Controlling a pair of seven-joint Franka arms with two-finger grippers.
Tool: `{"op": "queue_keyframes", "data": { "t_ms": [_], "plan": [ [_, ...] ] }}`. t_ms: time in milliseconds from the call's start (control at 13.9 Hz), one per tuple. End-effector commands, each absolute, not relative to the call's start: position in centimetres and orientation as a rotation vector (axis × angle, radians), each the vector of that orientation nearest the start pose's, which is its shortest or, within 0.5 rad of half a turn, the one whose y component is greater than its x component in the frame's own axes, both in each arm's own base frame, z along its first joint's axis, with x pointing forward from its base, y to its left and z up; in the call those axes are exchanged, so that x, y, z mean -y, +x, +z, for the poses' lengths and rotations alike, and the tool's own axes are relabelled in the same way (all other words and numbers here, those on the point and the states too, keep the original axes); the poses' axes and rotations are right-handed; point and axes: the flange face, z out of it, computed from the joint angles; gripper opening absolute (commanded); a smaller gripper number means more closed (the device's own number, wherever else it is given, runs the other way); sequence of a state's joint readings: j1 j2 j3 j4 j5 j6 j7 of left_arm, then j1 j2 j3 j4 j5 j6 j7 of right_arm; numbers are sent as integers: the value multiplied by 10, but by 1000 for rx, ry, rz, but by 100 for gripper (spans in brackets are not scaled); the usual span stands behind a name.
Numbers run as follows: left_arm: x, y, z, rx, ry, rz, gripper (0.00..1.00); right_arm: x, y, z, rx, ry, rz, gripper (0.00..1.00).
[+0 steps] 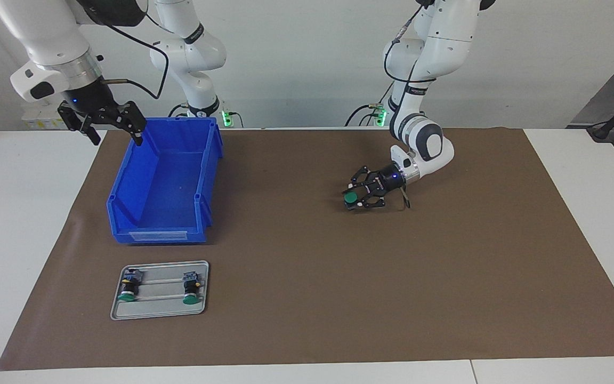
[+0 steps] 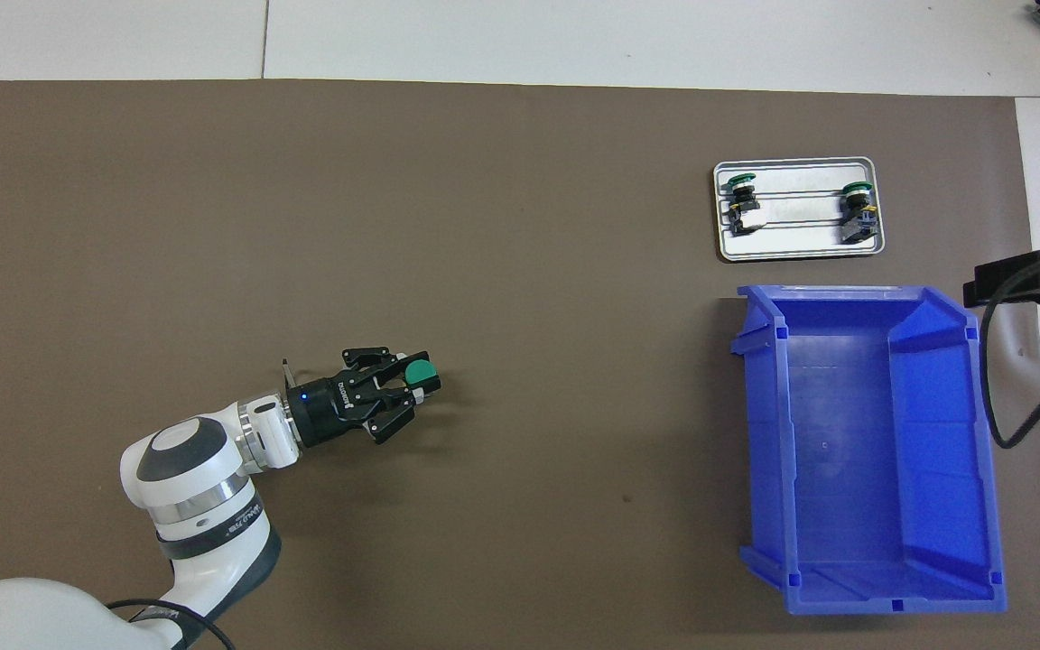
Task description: Place and press button with both arms
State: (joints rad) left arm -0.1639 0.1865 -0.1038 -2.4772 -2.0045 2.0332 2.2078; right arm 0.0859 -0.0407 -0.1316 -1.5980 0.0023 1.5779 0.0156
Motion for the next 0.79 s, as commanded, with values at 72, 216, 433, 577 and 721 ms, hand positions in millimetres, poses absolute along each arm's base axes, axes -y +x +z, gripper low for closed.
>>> {"op": "queue_keyframes", "data": {
  "t_ms": [72, 216, 433, 577, 721],
  "plan": [
    [167, 434, 226, 687, 1759, 1011, 27, 28, 537, 635, -65, -3134, -36, 100],
    [167, 434, 225, 686, 1761, 1010, 34, 28, 537, 635, -60, -3134, -36, 100],
    [165, 434, 223, 685, 1771, 1006, 41, 29, 537, 635, -65, -3134, -38, 100],
    [165, 434, 223, 686, 1772, 1005, 46, 28, 537, 635, -60, -3134, -36, 100],
    [164, 435, 224, 686, 1776, 1008, 52, 28, 537, 635, -62, -3134, -36, 100]
  ]
}}
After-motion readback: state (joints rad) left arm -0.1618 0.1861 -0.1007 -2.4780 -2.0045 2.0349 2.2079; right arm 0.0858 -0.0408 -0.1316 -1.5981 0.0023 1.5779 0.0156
